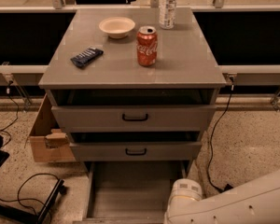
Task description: Close bottom drawer
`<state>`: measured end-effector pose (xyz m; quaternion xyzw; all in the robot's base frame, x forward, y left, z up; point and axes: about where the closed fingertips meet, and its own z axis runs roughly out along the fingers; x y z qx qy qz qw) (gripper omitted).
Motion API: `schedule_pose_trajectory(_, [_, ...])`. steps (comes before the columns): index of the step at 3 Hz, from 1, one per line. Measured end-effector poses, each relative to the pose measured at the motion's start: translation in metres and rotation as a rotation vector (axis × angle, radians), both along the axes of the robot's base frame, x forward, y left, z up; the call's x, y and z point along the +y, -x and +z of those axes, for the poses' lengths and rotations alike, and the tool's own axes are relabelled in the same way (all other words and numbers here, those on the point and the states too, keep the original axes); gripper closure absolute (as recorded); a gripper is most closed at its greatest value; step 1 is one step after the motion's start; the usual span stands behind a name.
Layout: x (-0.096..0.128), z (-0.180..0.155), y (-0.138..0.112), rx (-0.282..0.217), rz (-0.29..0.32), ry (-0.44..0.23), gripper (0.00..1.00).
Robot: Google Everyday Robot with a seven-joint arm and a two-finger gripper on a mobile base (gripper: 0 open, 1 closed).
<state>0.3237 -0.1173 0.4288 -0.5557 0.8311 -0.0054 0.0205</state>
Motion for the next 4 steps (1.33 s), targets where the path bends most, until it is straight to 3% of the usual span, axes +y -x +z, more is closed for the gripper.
schedule_pose_trajectory(2, [0.055, -0.099, 0.001, 0.081, -0.049, -0.082, 0.97])
schedule_pose_trajectory(4, [0.069, -0.131, 0.012, 0.141, -0.052, -0.104, 1.0])
